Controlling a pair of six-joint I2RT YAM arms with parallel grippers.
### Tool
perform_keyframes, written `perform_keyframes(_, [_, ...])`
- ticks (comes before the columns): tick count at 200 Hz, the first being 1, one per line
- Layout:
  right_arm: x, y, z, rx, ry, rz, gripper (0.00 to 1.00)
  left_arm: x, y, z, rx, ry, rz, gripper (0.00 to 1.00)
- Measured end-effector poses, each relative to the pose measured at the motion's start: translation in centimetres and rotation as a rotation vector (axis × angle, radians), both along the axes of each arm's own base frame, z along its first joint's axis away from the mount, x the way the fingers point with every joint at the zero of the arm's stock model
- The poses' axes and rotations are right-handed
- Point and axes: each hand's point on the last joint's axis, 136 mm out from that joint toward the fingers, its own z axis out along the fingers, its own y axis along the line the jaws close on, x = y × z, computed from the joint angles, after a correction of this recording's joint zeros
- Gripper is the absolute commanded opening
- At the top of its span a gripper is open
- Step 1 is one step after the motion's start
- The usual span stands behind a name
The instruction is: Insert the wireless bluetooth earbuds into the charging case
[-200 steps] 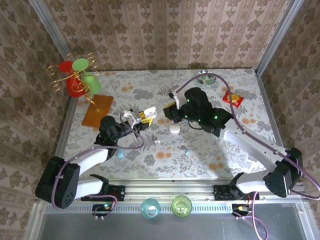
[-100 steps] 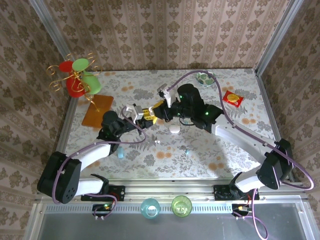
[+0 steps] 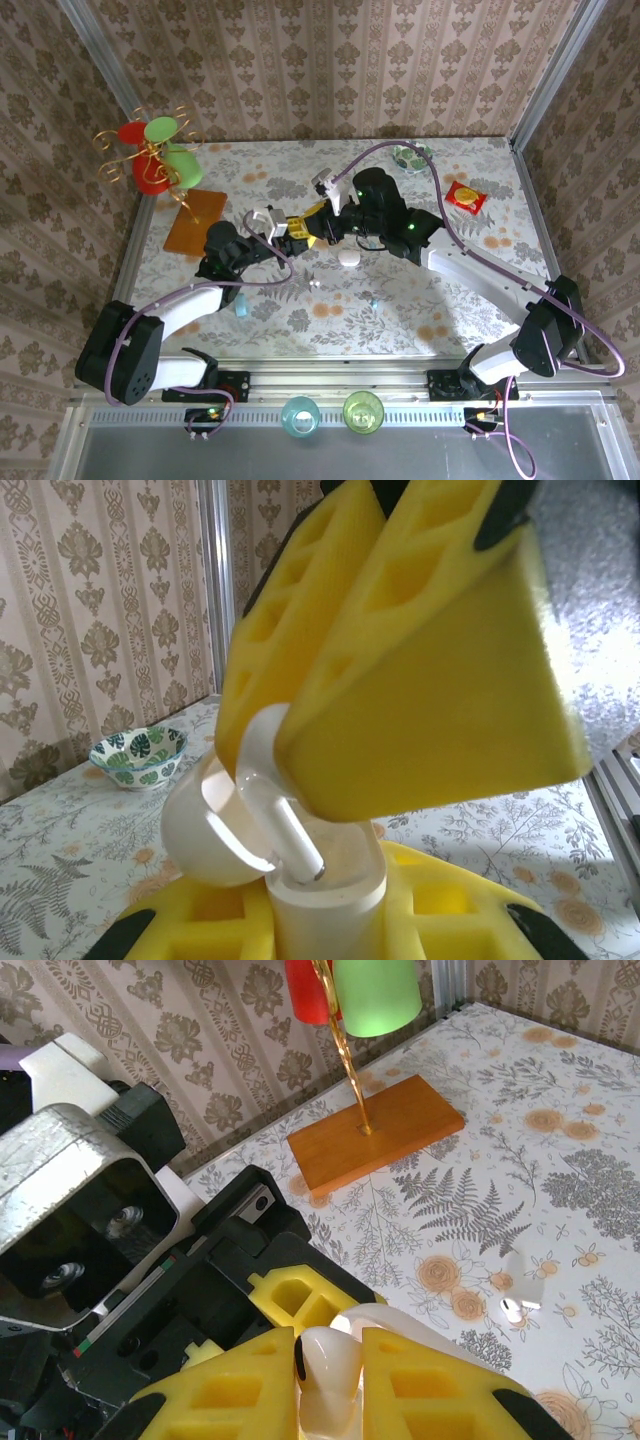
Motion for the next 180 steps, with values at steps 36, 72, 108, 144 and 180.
perform_keyframes(36, [0.1,0.4,0.0,0.009,-0.004,0.011,0.21,0.5,-0.1,0.6,-0.029,0.024,0.017,0.00])
perform_keyframes(72, [0.3,0.5,-0.1,0.016,-0.028,0.015,0.22,1.0,-0.1,1.1,-0.065,0.050,0.033,0.00])
perform_keyframes(108, [0.6,0.5,-0.3,0.021,-0.056,0.006,0.34,1.4,-0.1,1.1,-0.083,0.082,0.046,0.00])
perform_keyframes(144, [0.4,0.4,0.2,0.028,-0.061,-0.001,0.56,1.4,-0.1,1.1,-0.083,0.079,0.051,0.00])
perform_keyframes(180, [0.7,-0.8,1.4,0.040,-0.078,-0.067,0.66,1.4,-0.1,1.2,-0.082,0.066,0.050,0.00])
